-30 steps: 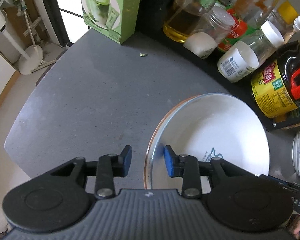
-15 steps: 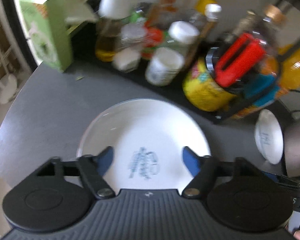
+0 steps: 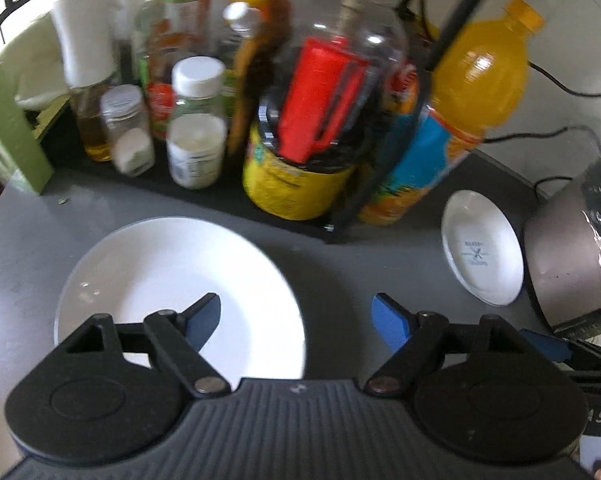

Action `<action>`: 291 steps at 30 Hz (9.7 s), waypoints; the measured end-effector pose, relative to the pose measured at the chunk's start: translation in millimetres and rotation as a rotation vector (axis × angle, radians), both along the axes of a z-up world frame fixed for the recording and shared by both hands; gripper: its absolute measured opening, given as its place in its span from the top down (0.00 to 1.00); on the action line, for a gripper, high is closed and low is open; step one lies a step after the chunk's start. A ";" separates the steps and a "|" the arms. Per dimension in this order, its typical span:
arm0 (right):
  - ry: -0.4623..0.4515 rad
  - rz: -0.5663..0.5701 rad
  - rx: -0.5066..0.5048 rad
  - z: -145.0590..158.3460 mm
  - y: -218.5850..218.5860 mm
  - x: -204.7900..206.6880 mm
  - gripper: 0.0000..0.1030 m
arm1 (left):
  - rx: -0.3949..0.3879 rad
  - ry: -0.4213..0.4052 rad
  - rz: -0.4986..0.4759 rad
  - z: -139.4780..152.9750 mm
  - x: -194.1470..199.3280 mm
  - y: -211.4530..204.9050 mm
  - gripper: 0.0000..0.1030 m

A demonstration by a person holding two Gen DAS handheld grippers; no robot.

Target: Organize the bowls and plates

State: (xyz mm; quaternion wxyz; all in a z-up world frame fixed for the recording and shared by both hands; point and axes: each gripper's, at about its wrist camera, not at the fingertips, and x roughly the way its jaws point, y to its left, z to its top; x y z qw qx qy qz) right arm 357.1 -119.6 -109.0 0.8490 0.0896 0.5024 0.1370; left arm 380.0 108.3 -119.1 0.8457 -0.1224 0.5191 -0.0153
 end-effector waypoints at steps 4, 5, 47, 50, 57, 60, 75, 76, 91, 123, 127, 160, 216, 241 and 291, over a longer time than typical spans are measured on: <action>-0.011 -0.035 0.009 2.4 -21.2 -6.0 0.10 | 0.012 -0.009 -0.045 1.8 1.6 -24.5 0.21; -0.013 -0.042 0.010 2.9 -25.5 -7.4 0.10 | 0.016 -0.009 -0.055 2.2 2.0 -29.9 0.21; -0.060 -0.139 -0.132 -8.4 -110.5 0.9 0.52 | -0.051 0.009 -0.175 -83.2 70.2 -184.7 0.70; -0.059 -0.136 -0.140 -9.2 -109.3 0.4 0.52 | -0.088 0.048 -0.166 -96.1 77.5 -187.9 0.74; -0.054 -0.138 -0.143 -10.9 -108.6 1.2 0.52 | -0.101 0.059 -0.177 -105.9 85.7 -198.1 0.82; -0.049 -0.135 -0.142 -12.9 -106.5 5.3 0.52 | -0.105 0.062 -0.177 -105.3 85.6 -197.7 0.83; -0.006 -0.111 -0.160 -25.9 -98.5 15.9 0.52 | -0.079 0.088 -0.189 -104.1 69.5 -172.8 0.85; -0.002 -0.109 -0.167 -27.7 -97.9 16.3 0.52 | -0.074 0.089 -0.190 -103.7 67.8 -170.8 0.85; 0.073 -0.094 -0.144 -48.8 -92.2 24.2 0.55 | -0.035 0.170 -0.150 -103.3 39.3 -138.4 0.85; 0.253 -0.045 -0.094 -83.6 -74.9 62.8 0.75 | 0.013 0.166 -0.092 -97.4 38.8 -86.0 0.89; 0.267 -0.025 -0.105 -89.6 -66.8 71.8 0.78 | 0.021 0.162 -0.098 -95.9 40.9 -86.1 0.89; 0.205 0.036 -0.155 -82.8 -35.8 62.2 0.90 | 0.056 0.124 -0.071 -49.0 36.9 -66.4 0.96; 0.157 0.047 -0.072 -54.3 -26.5 35.2 0.85 | -0.067 0.143 0.054 -37.6 14.4 -26.2 0.90; 0.128 0.216 -0.061 -43.1 78.4 32.1 0.87 | -0.080 0.143 0.235 -31.9 -18.6 79.7 0.90; 0.155 0.277 -0.092 -64.1 163.6 38.9 0.91 | -0.069 0.181 0.320 -62.7 -36.9 156.2 0.85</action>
